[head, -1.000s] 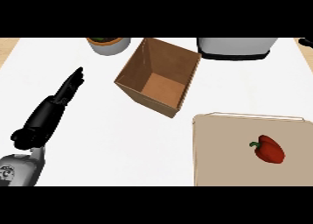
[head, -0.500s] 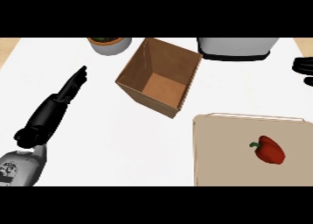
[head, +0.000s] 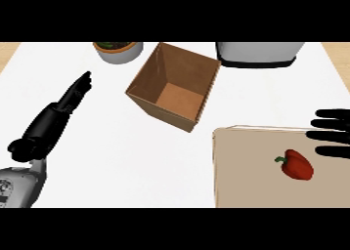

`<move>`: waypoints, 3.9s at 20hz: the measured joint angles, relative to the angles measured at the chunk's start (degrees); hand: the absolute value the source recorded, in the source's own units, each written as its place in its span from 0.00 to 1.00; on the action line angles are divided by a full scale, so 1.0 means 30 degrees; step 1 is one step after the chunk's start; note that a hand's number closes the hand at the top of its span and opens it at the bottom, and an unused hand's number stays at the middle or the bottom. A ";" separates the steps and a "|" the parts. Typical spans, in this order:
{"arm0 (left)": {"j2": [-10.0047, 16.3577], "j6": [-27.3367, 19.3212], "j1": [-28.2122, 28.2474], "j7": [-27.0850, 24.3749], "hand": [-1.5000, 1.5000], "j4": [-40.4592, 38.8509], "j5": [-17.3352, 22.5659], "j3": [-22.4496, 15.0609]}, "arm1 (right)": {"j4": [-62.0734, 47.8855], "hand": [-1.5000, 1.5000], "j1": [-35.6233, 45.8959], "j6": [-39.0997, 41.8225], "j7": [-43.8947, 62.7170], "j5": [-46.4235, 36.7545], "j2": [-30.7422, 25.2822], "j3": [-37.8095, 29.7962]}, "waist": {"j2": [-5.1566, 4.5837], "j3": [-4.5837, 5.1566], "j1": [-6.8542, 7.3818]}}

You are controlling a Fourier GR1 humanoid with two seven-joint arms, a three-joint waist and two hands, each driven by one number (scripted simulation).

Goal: Pick the bell pepper from the tray and place it in the cardboard box

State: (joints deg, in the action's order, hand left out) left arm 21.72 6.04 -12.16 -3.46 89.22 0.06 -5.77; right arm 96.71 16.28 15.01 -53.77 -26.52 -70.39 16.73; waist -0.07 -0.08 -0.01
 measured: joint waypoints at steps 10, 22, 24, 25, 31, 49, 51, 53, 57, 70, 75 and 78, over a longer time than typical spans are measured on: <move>-0.0522 0.0432 -0.0168 -0.0318 0.50 -0.0528 -0.0440 0.0540 | 0.1587 0.00 -0.3166 -0.1041 0.0358 -0.4048 0.0133 0.0058 | 0.0053 0.0028 -0.0149; -0.1077 0.1068 0.0114 0.0273 0.50 0.0245 -0.1036 0.1132 | 0.1093 0.00 -0.4517 -0.1503 0.0698 -0.8120 0.3525 -0.0636 | 0.0035 0.0029 -0.0024; -0.1302 0.1109 0.0346 0.0389 0.50 0.0527 -0.1142 0.1124 | 0.1376 0.00 -0.4871 -0.1492 0.0716 -0.8694 0.3963 -0.0838 | 0.0039 0.0024 -0.0039; -0.1410 0.1130 0.0090 0.0648 0.50 0.0503 -0.1204 0.1134 | 0.1213 0.00 -0.4851 -0.1530 0.0563 -0.8974 0.4166 -0.0973 | 0.0039 0.0028 -0.0041; -0.1705 0.1426 0.0197 -0.0192 0.50 -0.0149 -0.1685 0.1370 | -0.0345 0.00 -0.4062 -0.1923 0.0698 -1.1552 0.6296 -0.0672 | 0.0016 0.0028 0.0030; -0.2470 0.2122 -0.0035 -0.0226 0.50 -0.0246 -0.2595 0.2213 | -0.4342 0.00 -0.2923 -0.3133 -0.0368 -1.6220 1.0323 -0.1253 | 0.0020 0.0027 0.0028; -0.2428 0.2334 0.0047 -0.0041 0.50 0.0067 -0.2528 0.2344 | -0.4731 0.00 -0.2738 -0.3301 -0.0064 -1.6881 1.0978 -0.1180 | 0.0025 0.0030 0.0038; -0.2599 0.2356 0.0161 0.0208 0.50 0.0427 -0.2591 0.2319 | -0.4851 0.00 -0.2693 -0.3246 -0.0076 -1.7187 1.1170 -0.1388 | 0.0026 0.0024 0.0033; -0.2709 0.2561 0.0259 -0.0189 0.50 0.0183 -0.2723 0.2489 | -0.5900 0.00 -0.2306 -0.3373 -0.0453 -1.7653 1.1578 -0.1718 | 0.0022 0.0028 0.0045; -0.2886 0.2758 0.0167 -0.0356 0.50 -0.0209 -0.2894 0.2811 | -0.7044 1.00 -0.1856 -0.6348 -0.2242 -1.6869 1.2692 -0.1288 | 0.0056 0.0100 0.0036; -0.3025 0.2789 0.0135 -0.0129 0.50 0.0093 -0.2924 0.2675 | -0.5669 1.00 -0.1692 -0.5385 -0.0416 -1.6991 1.5075 0.0020 | 0.0133 0.0259 0.0051; -0.3006 0.2901 -0.0142 -0.0083 0.50 0.0010 -0.2979 0.2538 | -0.5119 1.00 -0.1467 -0.3597 0.2177 -1.7667 1.7860 0.0952 | 0.0199 0.0514 0.0256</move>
State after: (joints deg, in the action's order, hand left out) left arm 12.70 14.75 -12.59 -3.70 89.25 -8.88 1.85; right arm 81.35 11.88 4.22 -47.24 -79.52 -16.81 19.58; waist 0.53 1.46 0.76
